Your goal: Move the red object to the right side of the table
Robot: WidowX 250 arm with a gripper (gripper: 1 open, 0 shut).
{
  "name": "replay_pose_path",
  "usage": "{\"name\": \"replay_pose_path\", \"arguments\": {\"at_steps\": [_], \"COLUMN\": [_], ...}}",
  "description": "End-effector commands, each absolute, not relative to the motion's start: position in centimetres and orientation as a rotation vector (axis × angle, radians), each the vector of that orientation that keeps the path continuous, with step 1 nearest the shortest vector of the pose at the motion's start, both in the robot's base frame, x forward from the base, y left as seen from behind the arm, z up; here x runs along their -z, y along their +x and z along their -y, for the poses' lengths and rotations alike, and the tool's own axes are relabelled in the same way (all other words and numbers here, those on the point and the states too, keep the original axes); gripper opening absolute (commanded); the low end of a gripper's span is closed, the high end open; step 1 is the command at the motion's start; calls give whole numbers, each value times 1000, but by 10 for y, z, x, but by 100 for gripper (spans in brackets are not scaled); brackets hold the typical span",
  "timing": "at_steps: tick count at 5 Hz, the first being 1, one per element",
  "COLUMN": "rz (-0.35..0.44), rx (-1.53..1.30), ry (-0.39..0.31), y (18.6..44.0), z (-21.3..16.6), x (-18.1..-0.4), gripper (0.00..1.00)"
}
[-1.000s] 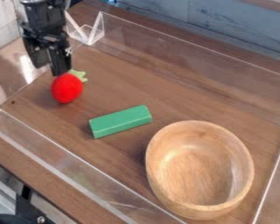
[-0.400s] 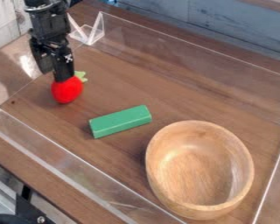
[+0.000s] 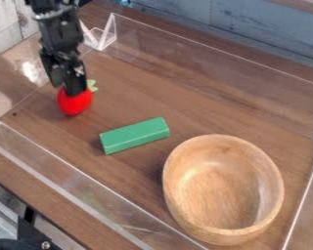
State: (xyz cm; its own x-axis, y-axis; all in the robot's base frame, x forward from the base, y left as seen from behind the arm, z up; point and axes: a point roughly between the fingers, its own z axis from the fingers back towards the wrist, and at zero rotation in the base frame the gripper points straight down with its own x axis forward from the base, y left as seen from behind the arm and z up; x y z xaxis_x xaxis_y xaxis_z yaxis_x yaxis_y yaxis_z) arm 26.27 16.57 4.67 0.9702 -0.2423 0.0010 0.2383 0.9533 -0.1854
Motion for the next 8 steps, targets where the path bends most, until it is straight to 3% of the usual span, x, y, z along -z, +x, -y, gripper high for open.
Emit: {"name": "replay_pose_path", "arguments": {"at_steps": [1, 2, 3, 5, 8], "rz": [14, 12, 12, 57, 110], "rx": [222, 213, 218, 260, 352], "ry": [-177, -176, -154, -135, -183], "y": [271, 276, 279, 304, 340], "z": [-165, -158, -139, -51, 87], "x": [-50, -54, -72, -108, -109], "gripper": [100, 0, 0, 0, 0]}}
